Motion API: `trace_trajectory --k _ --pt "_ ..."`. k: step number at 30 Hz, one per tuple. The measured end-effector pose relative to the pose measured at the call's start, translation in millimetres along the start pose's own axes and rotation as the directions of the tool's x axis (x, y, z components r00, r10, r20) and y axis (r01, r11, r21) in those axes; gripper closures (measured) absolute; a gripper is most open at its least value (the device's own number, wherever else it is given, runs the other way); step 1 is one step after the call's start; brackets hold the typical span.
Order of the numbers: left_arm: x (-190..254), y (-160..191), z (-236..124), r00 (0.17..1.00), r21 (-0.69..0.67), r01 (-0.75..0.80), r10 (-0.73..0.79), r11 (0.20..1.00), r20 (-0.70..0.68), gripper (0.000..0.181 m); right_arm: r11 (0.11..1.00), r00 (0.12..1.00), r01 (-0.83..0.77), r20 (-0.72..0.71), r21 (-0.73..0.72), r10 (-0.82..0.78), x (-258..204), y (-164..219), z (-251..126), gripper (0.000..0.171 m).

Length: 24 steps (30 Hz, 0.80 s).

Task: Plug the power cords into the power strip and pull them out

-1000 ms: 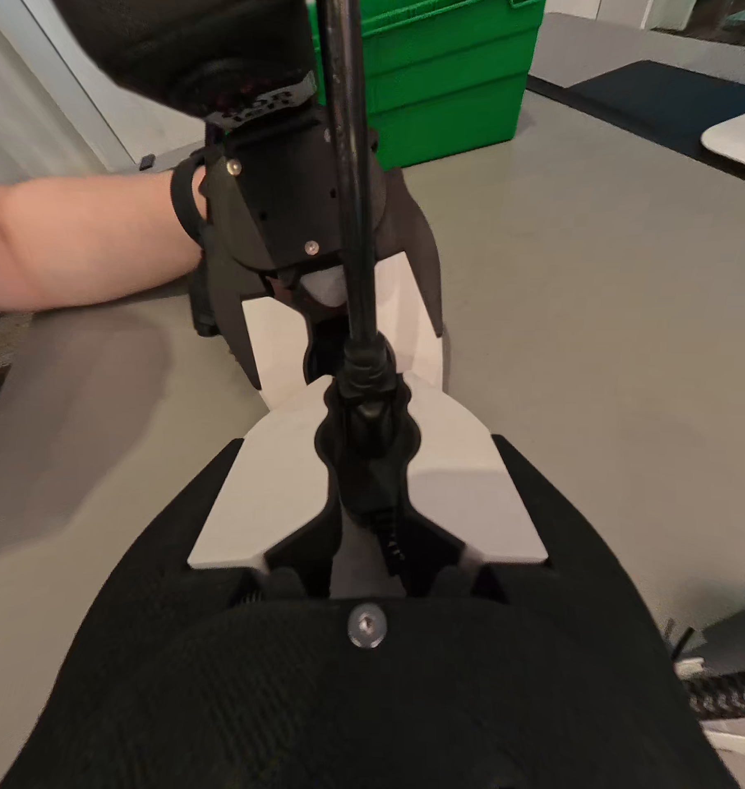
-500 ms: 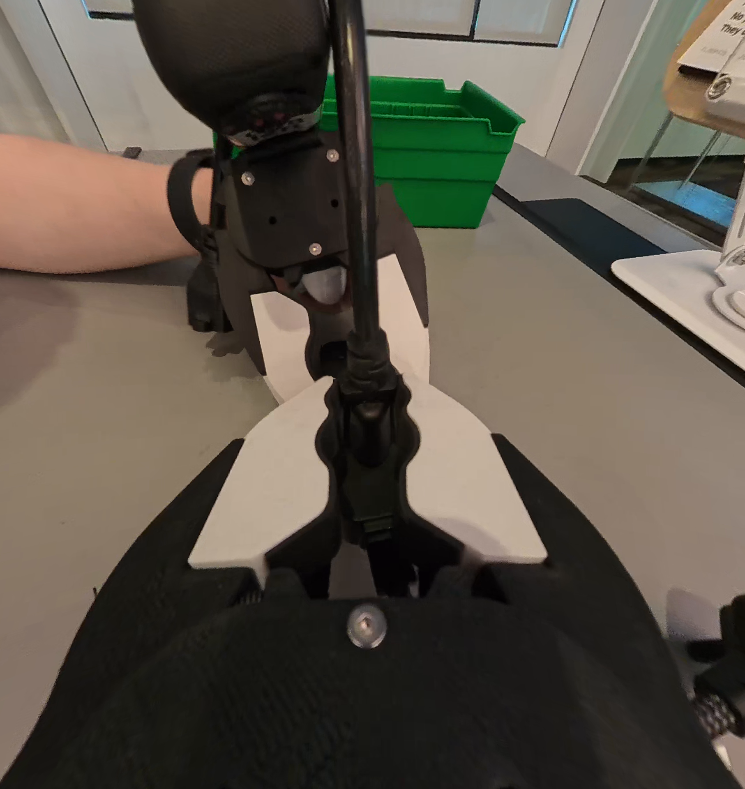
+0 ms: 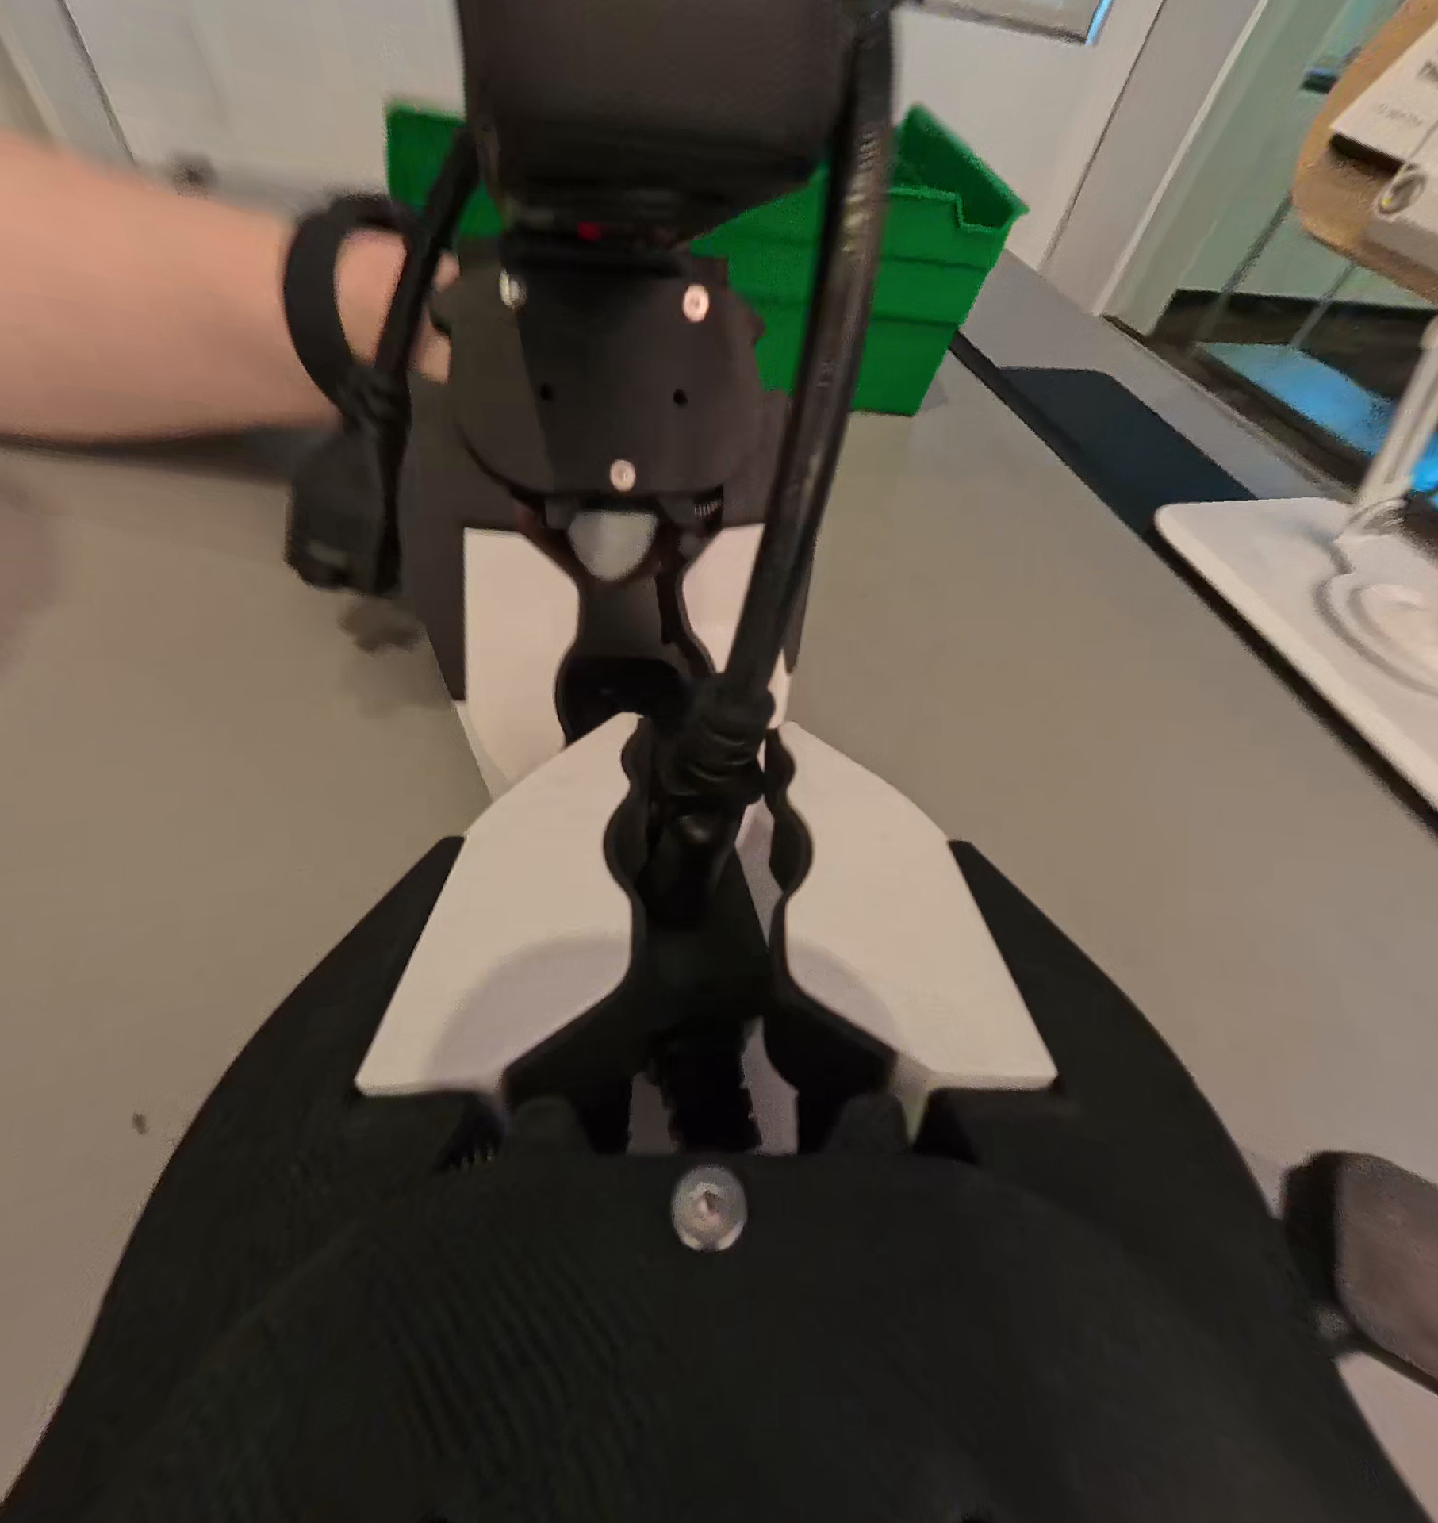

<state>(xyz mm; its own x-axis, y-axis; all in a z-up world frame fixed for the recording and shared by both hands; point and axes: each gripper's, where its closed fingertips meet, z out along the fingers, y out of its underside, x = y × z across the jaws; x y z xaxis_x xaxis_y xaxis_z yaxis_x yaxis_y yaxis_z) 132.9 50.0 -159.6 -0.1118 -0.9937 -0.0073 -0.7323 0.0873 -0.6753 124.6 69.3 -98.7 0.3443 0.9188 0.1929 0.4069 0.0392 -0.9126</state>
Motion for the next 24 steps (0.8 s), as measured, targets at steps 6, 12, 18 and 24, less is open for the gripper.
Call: trace_trajectory --k 6,12,18,24 --pt "3.8 0.1 -0.3 1.0 0.012 -0.003 0.003 1.0 -0.024 0.135 0.995 0.998 -0.045 0.041 0.084 0.042 -2.4 -2.0 -1.6 0.145" --pt "17.2 -1.8 -4.5 0.985 0.001 0.098 -0.097 0.995 -0.146 0.135 0.977 0.975 -0.196 0.118 0.083 0.186 -5.5 -3.1 -3.0 0.145" --pt "18.2 -2.6 -4.2 0.984 0.021 0.1 -0.096 0.995 -0.147 0.136 0.927 0.925 -0.366 0.146 0.085 0.351 -5.3 -4.7 -1.6 0.145" --pt "18.5 -1.9 -4.1 0.989 0.023 0.056 -0.052 0.998 -0.14 0.135 0.889 0.874 -0.455 0.22 0.053 0.434 -7.5 -3.2 -0.6 0.145"
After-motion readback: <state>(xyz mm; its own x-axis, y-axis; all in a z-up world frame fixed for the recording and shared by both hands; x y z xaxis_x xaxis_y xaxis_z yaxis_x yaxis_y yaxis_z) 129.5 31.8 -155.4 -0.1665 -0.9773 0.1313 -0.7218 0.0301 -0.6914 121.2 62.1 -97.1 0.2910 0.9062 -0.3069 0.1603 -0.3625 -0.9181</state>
